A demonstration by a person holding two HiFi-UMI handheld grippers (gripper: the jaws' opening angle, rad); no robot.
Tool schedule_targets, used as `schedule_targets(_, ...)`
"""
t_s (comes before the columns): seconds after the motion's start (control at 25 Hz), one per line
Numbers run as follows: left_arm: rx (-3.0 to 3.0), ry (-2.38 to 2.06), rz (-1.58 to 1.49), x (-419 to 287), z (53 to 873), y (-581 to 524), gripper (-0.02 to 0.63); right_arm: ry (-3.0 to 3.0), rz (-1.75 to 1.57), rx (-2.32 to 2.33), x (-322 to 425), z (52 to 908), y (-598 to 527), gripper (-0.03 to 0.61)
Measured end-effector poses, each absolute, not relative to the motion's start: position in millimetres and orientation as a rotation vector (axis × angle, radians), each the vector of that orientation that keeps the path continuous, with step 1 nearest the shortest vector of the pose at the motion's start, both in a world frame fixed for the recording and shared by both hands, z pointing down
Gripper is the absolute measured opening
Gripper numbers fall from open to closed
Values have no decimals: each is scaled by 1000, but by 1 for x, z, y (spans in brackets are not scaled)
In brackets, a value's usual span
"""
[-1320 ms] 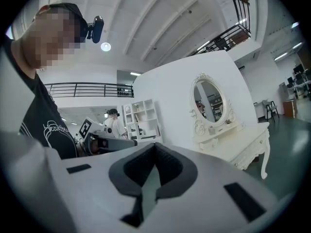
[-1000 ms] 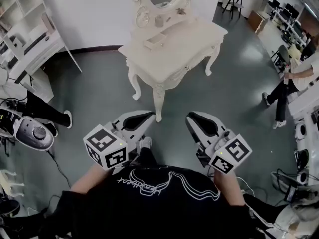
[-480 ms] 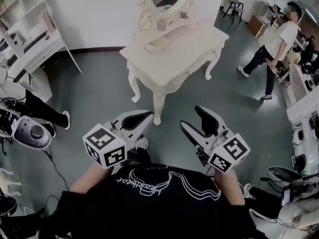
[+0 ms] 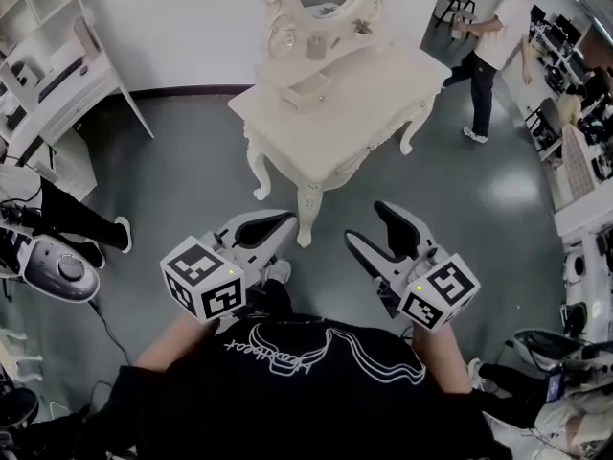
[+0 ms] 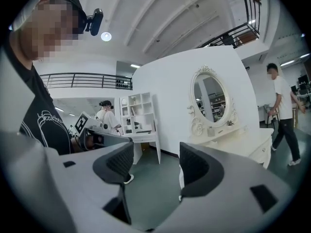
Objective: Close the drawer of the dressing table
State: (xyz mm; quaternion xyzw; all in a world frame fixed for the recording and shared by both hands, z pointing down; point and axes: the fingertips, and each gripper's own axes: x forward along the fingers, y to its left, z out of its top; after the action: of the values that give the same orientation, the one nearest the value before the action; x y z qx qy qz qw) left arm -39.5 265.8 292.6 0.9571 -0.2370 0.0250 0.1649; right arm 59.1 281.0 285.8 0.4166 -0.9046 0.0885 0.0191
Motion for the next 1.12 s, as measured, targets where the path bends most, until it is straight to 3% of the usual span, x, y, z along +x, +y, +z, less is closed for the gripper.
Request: schedule_targets(1.12, 2643, -454, 220, -32, 362, -76, 3, -2583, 587, 1539, 64, 365, -32, 284)
